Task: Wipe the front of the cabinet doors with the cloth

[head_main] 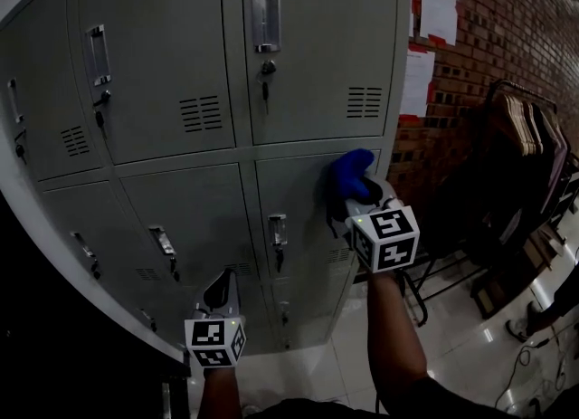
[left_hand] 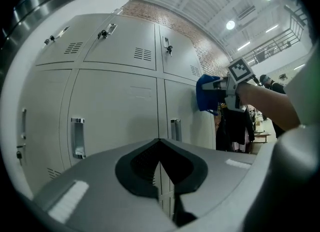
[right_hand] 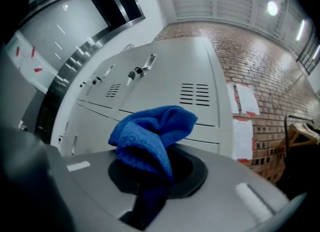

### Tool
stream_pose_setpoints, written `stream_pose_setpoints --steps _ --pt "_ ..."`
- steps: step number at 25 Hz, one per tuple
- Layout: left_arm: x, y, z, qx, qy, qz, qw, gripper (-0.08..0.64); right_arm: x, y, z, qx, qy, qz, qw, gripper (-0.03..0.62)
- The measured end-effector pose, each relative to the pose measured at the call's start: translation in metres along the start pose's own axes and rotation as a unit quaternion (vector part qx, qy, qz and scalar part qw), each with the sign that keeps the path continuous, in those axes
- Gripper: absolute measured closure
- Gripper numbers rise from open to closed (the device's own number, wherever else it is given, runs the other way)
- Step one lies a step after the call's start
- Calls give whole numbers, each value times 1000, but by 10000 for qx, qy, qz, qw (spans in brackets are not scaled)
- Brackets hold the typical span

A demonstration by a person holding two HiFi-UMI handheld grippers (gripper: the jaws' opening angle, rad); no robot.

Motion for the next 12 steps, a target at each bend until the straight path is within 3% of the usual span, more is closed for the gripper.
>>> stream_pose_setpoints --steps 4,7,12 --pt "-9 7 -6 -1 34 141 9999 548 24 -8 -75 242 614 -58 9978 540" --pt "-14 5 -7 -23 1 134 9999 548 46 -21 -123 167 960 -251 9949 540" --pt "-22 -4 -15 -34 22 14 10000 548 62 -33 -141 13 833 -373 9958 540"
Point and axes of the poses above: the fingertips, and each gripper's own axes: x forward along the fingers, z to its right, y out of its top, the point moved 3 cm from there along -x, backward along the fingers, and after that the axes turned 4 degrees about -z, right-handed, at the moved point
